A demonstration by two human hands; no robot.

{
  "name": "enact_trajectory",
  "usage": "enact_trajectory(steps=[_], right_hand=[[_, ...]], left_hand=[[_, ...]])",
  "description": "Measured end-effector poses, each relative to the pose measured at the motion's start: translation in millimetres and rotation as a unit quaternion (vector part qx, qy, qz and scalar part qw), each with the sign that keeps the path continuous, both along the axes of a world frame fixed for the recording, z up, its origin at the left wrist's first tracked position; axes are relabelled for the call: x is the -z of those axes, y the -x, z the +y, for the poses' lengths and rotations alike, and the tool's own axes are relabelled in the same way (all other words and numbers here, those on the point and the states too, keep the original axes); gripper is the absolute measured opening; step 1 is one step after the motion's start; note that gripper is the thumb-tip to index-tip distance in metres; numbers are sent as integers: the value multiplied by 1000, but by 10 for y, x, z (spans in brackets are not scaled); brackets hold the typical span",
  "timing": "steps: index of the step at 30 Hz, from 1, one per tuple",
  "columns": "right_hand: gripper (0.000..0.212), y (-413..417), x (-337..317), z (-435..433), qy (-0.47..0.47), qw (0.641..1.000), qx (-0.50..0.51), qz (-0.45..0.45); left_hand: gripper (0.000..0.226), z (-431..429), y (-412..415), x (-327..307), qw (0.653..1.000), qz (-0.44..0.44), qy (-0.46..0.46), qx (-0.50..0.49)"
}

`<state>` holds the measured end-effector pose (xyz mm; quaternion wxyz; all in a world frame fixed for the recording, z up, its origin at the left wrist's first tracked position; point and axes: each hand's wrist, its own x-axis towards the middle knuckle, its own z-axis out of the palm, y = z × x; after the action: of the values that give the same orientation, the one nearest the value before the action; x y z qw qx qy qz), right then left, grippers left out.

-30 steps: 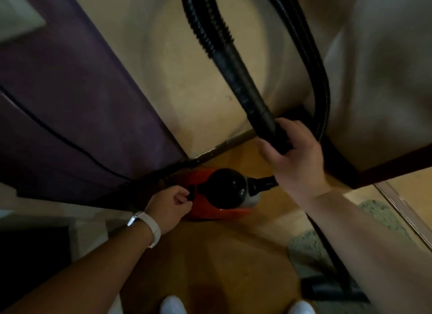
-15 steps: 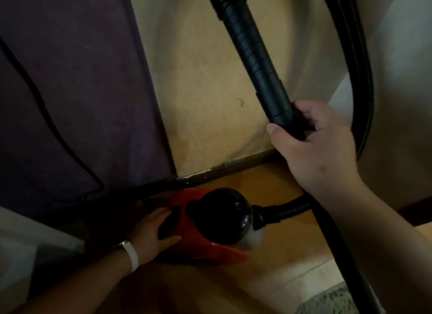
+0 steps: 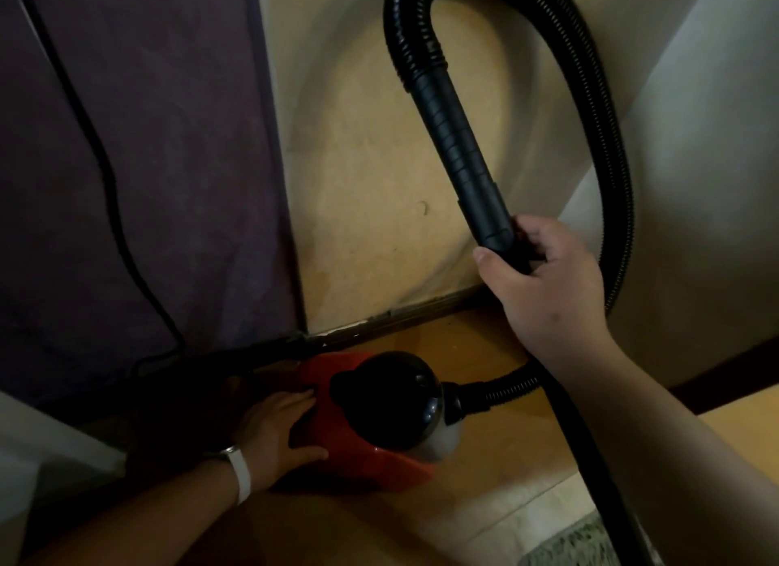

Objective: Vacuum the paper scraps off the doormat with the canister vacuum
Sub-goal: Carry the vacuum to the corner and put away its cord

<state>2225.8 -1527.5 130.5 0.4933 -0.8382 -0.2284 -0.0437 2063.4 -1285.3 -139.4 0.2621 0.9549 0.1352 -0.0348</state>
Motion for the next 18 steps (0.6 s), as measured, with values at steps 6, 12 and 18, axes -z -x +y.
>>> enact_trajectory(steps=[6,12,18], right_hand=[[29,38,-32,13,5,1000,5,-5],[27,52,-12,22,-4,1000,7,-1],[21,35,30,-3,9,1000,14,-13]], left_hand=[[133,-30,35,-93,999,25,-20,-1],[123,-49,12,-284,999,29,-21,7],[62,-144,-83,-622,993,-93,37,-54]])
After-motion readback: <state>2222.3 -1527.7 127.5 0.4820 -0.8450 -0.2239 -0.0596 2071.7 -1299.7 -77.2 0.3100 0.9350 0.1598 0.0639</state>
